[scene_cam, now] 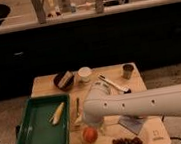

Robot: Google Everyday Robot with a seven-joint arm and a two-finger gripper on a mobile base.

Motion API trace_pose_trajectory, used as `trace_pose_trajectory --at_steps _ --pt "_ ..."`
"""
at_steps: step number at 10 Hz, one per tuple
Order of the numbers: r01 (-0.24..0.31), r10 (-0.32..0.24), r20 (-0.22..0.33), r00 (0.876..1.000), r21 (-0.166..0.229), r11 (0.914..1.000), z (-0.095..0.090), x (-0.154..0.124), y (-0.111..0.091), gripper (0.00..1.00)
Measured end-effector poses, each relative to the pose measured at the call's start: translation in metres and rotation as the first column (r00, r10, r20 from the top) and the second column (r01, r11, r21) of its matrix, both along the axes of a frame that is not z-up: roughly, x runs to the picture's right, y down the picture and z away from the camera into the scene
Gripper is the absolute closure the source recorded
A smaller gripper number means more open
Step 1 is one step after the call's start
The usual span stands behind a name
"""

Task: Place apple in plastic cup

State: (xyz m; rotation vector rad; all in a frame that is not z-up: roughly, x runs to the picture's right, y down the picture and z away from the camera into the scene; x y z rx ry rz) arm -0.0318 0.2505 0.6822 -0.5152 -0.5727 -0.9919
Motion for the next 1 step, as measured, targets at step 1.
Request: trace_pose_trajectory --at_steps 1 --pt "0.000 0.000 0.000 1.000 0.000 1.0000 0.0000 0.0000 0.0000 0.20"
